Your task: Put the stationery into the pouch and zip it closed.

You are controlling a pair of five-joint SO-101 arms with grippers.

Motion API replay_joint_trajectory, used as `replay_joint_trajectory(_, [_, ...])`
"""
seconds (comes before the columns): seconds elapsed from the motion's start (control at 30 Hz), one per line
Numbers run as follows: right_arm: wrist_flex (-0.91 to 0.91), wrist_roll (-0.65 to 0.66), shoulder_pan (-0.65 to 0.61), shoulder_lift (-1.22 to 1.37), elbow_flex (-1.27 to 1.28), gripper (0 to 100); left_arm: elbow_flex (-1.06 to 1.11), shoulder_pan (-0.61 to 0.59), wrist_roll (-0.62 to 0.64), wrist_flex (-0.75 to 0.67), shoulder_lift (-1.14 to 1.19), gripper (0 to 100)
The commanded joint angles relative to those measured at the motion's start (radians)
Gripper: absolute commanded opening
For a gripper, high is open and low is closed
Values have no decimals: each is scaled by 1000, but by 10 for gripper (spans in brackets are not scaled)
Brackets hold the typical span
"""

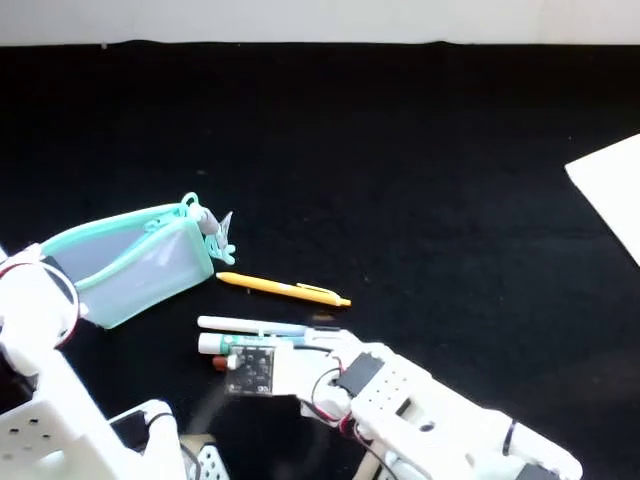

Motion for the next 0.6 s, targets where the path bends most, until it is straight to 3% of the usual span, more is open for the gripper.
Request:
replay_joint_trajectory(0.0, [-70,21,-2,82,-36,90,13,-7,8,6,5,6])
replay_joint_trajectory(0.03, [-76,17,1,101,-36,0,13,-7,8,6,5,6])
replay_joint_trajectory(0.1, [-84,-40,24,116,-44,39,13,-7,8,6,10,6])
replay_joint_trajectory(0.3, [-71,-157,125,73,-116,5,13,-7,8,6,10,6])
replay_joint_trajectory(0.57, [234,-173,232,-105,-265,5,13,-7,8,6,10,6])
